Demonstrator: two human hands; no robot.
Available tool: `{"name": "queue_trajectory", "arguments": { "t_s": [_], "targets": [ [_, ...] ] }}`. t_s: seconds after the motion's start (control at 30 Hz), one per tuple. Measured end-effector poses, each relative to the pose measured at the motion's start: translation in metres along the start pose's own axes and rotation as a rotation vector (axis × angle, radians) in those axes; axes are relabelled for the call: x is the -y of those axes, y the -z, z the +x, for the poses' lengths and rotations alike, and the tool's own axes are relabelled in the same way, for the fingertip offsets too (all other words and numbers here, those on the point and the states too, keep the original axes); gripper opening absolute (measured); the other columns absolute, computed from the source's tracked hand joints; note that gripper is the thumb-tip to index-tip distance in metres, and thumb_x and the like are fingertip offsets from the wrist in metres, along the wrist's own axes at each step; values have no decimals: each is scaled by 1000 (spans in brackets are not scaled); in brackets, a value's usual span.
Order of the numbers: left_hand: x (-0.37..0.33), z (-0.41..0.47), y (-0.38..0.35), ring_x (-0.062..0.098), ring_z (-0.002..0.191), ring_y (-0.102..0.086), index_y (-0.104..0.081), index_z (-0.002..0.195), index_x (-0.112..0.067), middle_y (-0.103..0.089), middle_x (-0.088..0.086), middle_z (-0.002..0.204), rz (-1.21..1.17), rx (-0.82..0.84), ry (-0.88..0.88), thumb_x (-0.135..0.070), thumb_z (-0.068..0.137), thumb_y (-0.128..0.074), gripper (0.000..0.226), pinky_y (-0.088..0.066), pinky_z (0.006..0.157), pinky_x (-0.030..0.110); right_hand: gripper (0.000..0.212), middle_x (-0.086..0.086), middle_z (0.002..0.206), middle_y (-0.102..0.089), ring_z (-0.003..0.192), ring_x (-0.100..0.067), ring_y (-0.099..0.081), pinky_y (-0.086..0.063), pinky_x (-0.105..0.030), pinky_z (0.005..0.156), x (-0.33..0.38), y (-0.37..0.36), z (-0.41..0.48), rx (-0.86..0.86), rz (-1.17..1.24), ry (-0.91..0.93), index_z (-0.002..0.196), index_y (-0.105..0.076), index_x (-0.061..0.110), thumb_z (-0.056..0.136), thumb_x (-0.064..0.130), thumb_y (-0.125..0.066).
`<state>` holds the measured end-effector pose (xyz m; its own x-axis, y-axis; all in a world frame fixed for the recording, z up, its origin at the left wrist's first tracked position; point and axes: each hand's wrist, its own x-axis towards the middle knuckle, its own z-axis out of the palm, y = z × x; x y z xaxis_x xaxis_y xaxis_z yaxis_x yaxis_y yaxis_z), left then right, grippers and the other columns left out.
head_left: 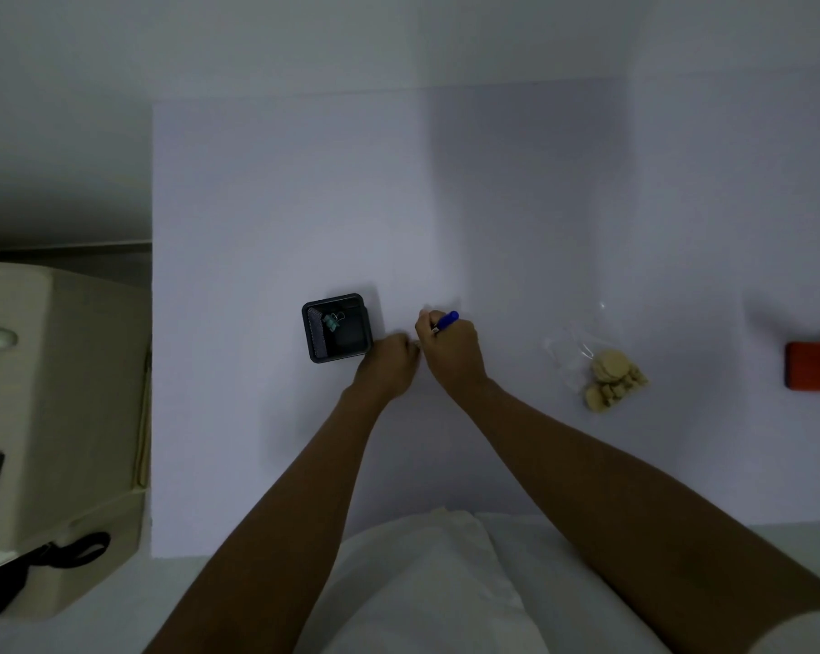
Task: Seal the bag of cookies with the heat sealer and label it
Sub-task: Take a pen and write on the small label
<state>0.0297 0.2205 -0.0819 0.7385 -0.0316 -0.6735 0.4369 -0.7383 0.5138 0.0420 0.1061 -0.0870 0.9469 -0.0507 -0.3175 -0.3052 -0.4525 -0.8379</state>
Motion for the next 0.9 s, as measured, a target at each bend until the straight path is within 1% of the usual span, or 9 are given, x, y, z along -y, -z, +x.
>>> {"name": "queue_trajectory", "arguments": {
  "t_s": [0.1, 0.17, 0.23, 0.3, 0.4, 0.57, 0.67, 0.77, 0.9],
  "targets": [
    [0, 0, 0, 22, 62, -49, -52, 80, -8, -51, 5, 66, -3, 3, -3, -26, 102, -35, 33, -36, 57, 30, 52, 9, 44, -32, 39, -7, -31, -31, -23, 45, 1, 0, 0, 1, -8, 8, 51, -31, 26, 99, 18, -52],
    [1, 0, 1, 24, 64, -53, -56, 84, -5, -57, 9, 71, -12, 17, -7, -26, 102, -35, 35, -39, 58, 32, 53, 10, 44, -32, 38, -8, -32, -31, -20, 46, 4, -1, -2, 22, -12, 43, 52, -30, 28, 99, 15, -52],
    [2, 2, 0, 29, 67, -58, -60, 89, -4, -63, 14, 77, 3, 38, -20, -23, 100, -37, 32, -44, 59, 34, 52, 9, 45, -33, 39, -7, -32, -32, -21, 47, 6, -3, -3, 31, -21, 58, 53, -31, 29, 99, 15, -52],
    [3, 2, 0, 31, 69, -61, -60, 91, -4, -64, 14, 79, 20, 50, -30, -20, 99, -40, 27, -47, 59, 35, 52, 9, 45, -35, 40, -7, -33, -34, -23, 48, 6, -4, -3, 35, -24, 52, 53, -32, 29, 99, 15, -52],
    [3, 2, 1, 31, 71, -62, -61, 93, -4, -65, 15, 81, 10, 46, -29, -21, 100, -39, 28, -50, 61, 37, 52, 9, 45, -35, 41, -8, -34, -35, -24, 49, 6, -5, -4, 33, -23, 43, 53, -33, 29, 99, 15, -52],
    [3, 1, 0, 33, 73, -62, -61, 93, -2, -65, 18, 82, -12, 34, -24, -26, 101, -35, 36, -50, 65, 39, 52, 9, 45, -35, 39, -6, -34, -33, -19, 47, 2, -3, -5, 31, -24, 39, 52, -33, 28, 99, 16, -53],
    [3, 2, 1, 32, 74, -62, -61, 94, -3, -65, 16, 82, -16, 35, -23, -26, 101, -35, 36, -52, 66, 40, 52, 10, 45, -35, 38, -7, -34, -31, -16, 47, 1, -3, -5, 35, -36, 46, 52, -33, 29, 99, 16, -53],
    [3, 2, 1, 33, 73, -63, -61, 91, -4, -65, 16, 80, -15, 45, -21, -26, 100, -37, 34, -50, 63, 39, 52, 11, 44, -35, 37, -7, -37, -30, -13, 46, 1, -3, -6, 36, -38, 50, 52, -34, 29, 99, 15, -53],
    [4, 2, 1, 33, 72, -62, -61, 89, -4, -65, 16, 79, -9, 45, -18, -25, 99, -38, 32, -50, 63, 39, 52, 11, 44, -35, 37, -7, -39, -31, -13, 46, 2, -2, -7, 42, -31, 43, 52, -34, 29, 99, 15, -52]
  ]
}}
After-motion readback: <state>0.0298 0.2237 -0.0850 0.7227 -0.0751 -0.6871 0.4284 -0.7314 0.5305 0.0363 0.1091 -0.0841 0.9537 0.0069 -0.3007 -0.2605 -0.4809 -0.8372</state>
